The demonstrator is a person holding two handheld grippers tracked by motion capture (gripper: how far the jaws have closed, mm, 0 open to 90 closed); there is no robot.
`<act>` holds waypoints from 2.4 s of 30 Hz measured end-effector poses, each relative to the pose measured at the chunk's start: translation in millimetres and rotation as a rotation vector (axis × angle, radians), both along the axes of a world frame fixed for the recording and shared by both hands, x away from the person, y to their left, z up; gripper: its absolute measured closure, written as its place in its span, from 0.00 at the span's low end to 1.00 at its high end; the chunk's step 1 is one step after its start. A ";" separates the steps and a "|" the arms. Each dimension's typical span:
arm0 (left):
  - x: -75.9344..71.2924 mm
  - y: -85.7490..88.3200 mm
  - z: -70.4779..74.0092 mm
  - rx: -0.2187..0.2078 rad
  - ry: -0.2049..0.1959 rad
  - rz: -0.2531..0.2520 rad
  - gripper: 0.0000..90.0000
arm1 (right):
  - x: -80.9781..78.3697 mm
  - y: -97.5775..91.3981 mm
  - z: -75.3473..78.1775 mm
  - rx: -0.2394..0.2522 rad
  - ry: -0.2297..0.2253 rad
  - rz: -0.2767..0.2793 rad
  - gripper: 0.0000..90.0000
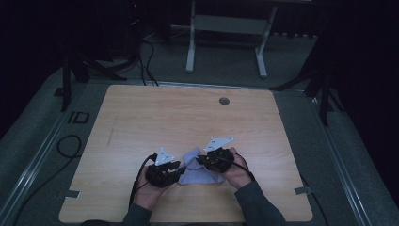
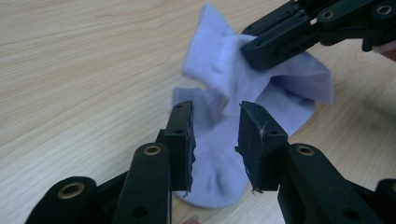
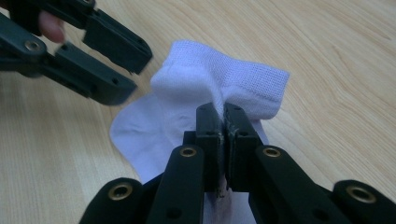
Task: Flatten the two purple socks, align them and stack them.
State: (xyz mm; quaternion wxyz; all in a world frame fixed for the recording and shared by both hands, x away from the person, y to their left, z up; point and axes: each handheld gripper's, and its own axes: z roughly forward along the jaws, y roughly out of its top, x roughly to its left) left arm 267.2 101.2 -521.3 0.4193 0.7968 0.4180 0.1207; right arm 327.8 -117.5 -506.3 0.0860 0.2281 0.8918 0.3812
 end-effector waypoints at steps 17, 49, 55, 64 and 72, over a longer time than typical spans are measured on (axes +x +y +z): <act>1.1 -12.3 -1.1 0.041 -0.030 -0.014 0.99 | -2.2 -6.5 10.4 0.034 0.027 0.022 0.67; -3.8 -4.4 -2.2 0.051 0.005 -0.017 0.99 | -4.7 -71.9 -42.6 -0.086 0.116 -0.265 0.78; -4.9 -2.4 -4.5 0.056 0.021 -0.018 0.99 | -7.3 -73.0 -44.2 -0.060 0.119 -0.284 0.80; -7.5 3.9 -8.7 0.076 0.067 -0.017 0.99 | -10.1 -73.0 -45.4 -0.047 0.112 -0.301 0.81; -10.3 8.6 -13.1 0.107 0.111 -0.016 0.99 | -10.9 -73.4 -46.0 -0.040 0.111 -0.308 0.81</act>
